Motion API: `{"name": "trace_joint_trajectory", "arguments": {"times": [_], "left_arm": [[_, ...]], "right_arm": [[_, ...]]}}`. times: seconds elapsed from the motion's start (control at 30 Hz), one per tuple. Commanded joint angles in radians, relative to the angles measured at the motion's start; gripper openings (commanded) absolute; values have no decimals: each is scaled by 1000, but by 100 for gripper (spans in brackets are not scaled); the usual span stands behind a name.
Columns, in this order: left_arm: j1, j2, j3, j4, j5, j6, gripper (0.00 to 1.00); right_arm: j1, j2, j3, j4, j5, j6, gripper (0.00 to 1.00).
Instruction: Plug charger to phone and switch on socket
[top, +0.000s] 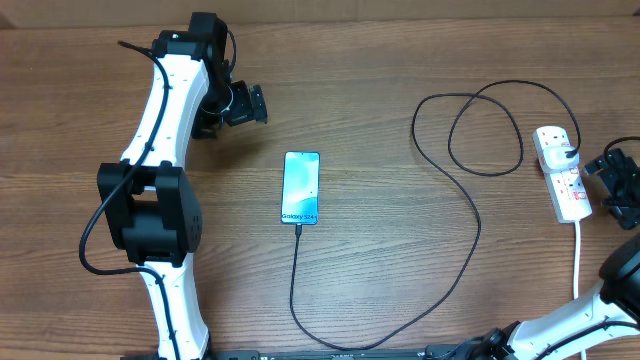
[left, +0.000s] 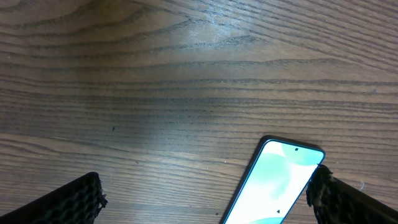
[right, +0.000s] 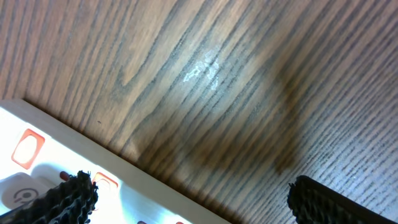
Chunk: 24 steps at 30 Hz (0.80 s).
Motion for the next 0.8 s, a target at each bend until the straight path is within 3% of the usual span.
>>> {"name": "trace_joint_trajectory", "arguments": {"times": [0.0,0.77], "left_arm": [[-2,-10,17,-2,-6,2,100],[-2,-10,17,-2,-6,2,100]], "right_arm": [[-3,-24,-5,11,-10,-20,100],[4,18,-5,-10,-15,-19,100]]}}
